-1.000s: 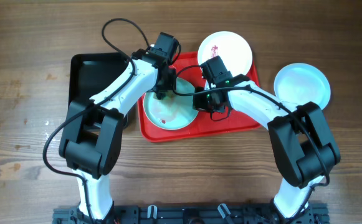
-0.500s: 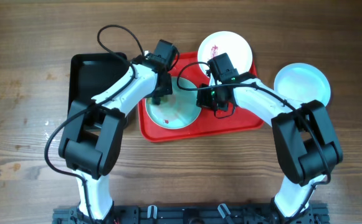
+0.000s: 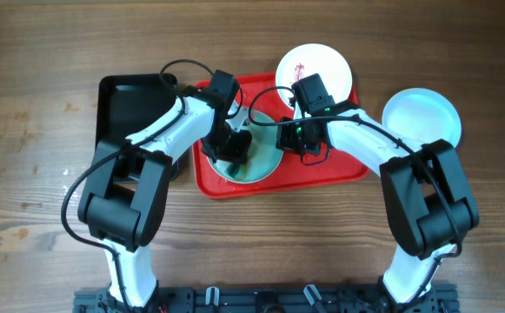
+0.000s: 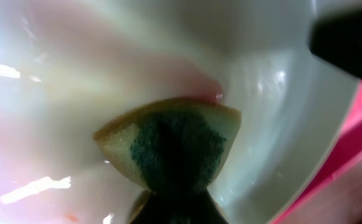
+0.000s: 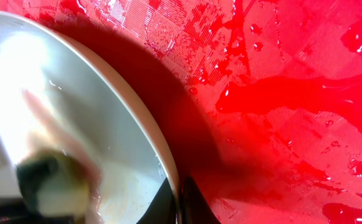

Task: Clean dirty plates on tray and stack at the side
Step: 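Continue rubbing the sponge across the plate with the left gripper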

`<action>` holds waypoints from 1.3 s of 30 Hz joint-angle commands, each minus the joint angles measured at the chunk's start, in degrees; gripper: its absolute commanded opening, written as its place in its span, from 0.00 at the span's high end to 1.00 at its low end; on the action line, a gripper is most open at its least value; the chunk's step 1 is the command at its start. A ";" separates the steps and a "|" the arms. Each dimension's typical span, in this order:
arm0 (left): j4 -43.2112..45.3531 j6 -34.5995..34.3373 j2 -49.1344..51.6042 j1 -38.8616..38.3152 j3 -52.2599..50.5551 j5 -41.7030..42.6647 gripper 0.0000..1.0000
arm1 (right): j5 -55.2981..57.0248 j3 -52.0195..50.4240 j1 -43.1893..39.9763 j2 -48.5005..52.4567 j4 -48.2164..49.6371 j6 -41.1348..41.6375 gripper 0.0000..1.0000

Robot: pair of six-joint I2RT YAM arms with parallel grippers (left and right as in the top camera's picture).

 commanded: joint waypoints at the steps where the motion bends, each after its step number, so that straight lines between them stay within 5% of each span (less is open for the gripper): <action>1: -0.63 5.42 1.64 -0.85 -1.66 4.68 0.96 | -0.87 0.07 -0.17 0.98 0.74 0.76 0.96; 8: 10.60 -4.57 1.64 -0.31 -1.57 3.76 0.96 | -0.87 0.07 -0.17 0.98 0.68 0.76 0.96; 14: 18.82 -19.65 1.64 -0.37 -1.57 -17.18 0.96 | -0.85 0.07 -0.15 0.98 0.59 0.72 0.96; 23: 14.69 -32.30 1.64 -0.37 -1.60 -37.90 0.96 | -0.85 0.07 -0.15 0.98 0.79 0.35 0.96; 31: 6.10 -33.64 1.60 -0.83 -1.42 -29.97 0.96 | -0.85 0.07 -0.15 0.98 0.72 0.33 0.96; 39: 0.50 -22.01 1.60 -0.81 -1.25 0.26 0.96 | -0.87 0.04 -0.15 0.98 0.74 0.31 0.96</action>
